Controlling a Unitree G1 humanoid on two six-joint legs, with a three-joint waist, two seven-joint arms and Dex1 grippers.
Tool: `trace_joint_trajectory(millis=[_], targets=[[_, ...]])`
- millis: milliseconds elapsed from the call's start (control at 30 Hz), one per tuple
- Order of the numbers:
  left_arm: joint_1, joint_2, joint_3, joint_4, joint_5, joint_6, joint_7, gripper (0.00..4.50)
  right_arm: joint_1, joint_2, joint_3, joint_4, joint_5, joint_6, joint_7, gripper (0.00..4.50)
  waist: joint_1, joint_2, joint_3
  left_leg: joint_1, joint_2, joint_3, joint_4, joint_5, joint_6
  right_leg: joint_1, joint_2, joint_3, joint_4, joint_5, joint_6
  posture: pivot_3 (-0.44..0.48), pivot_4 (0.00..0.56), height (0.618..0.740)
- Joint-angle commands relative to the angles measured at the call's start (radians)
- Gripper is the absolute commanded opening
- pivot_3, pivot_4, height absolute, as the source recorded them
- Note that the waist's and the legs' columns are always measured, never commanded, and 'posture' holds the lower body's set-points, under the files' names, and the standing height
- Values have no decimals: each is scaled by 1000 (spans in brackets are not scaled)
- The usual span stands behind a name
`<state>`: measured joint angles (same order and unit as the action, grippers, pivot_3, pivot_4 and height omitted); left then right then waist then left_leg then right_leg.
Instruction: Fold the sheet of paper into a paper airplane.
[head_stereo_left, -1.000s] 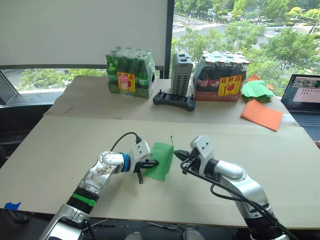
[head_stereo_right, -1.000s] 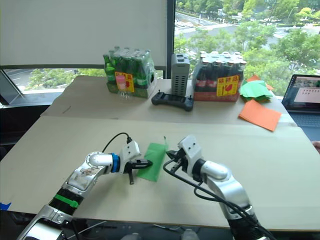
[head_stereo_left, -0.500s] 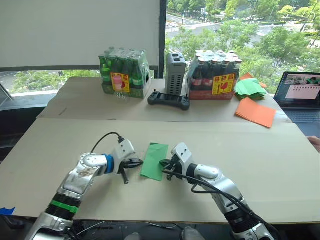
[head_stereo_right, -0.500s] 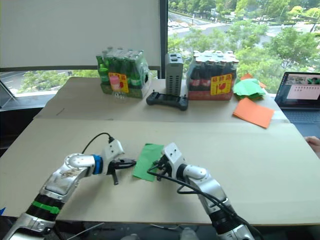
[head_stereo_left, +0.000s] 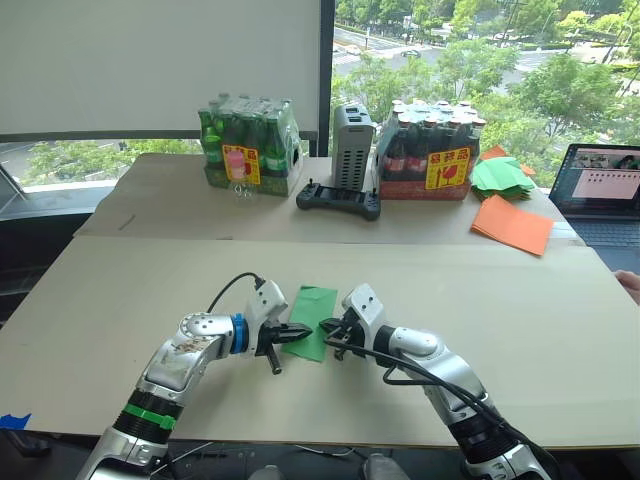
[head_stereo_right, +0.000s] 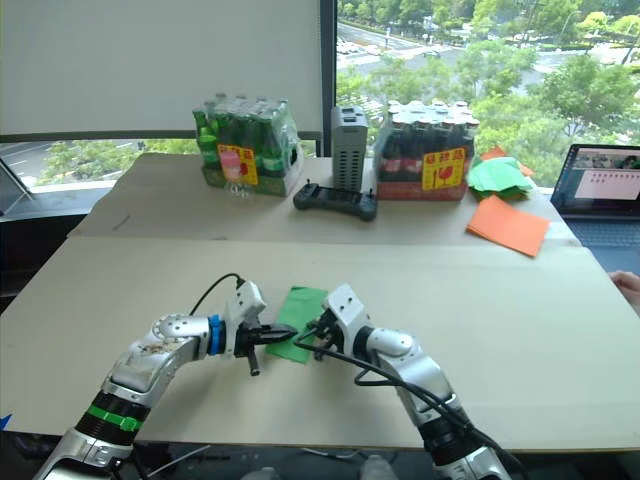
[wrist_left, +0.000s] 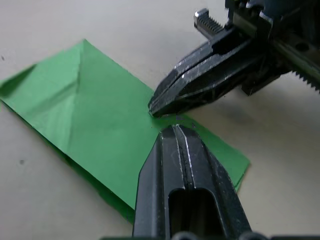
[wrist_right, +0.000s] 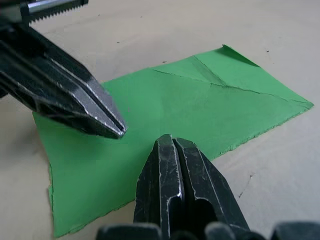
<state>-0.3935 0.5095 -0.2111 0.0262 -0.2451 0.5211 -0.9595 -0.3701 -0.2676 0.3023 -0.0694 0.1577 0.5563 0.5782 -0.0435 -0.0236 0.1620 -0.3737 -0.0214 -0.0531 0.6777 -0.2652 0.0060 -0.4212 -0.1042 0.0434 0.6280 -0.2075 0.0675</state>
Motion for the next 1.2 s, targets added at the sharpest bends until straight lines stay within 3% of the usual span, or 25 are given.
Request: trace_joint_trajectory(millis=[33,400,900,1033,1200], targets=[[-16,26,-41,51,79,-73,7,0,-18,-4,-34,-20,8,4,1,56,2,0,0,0,0,0,0,0,0,1,0,0,0,0,0,0,150,740],[-8,47,-65,29,96,-109,-34,0,-104,10,-44,200,-13,-47,32,56,-2,0,0,1,0,0,0,0,0,1,0,0,0,0,0,0,150,740],[17,44,-54,-17,92,-82,-25,0,-335,43,-112,642,-29,-268,71,56,-3,0,0,2,0,0,-1,0,0,1,0,0,0,0,0,0,150,740],[23,46,-48,-26,92,-74,-19,0,-313,56,-106,619,-32,-285,105,56,-3,0,0,2,0,0,-1,0,0,1,0,0,0,0,-1,0,150,740],[20,47,-43,-25,93,-70,-14,0,-206,53,-83,472,-24,-250,133,56,-2,0,0,2,0,0,-1,0,0,1,0,0,0,0,-1,0,150,740]])
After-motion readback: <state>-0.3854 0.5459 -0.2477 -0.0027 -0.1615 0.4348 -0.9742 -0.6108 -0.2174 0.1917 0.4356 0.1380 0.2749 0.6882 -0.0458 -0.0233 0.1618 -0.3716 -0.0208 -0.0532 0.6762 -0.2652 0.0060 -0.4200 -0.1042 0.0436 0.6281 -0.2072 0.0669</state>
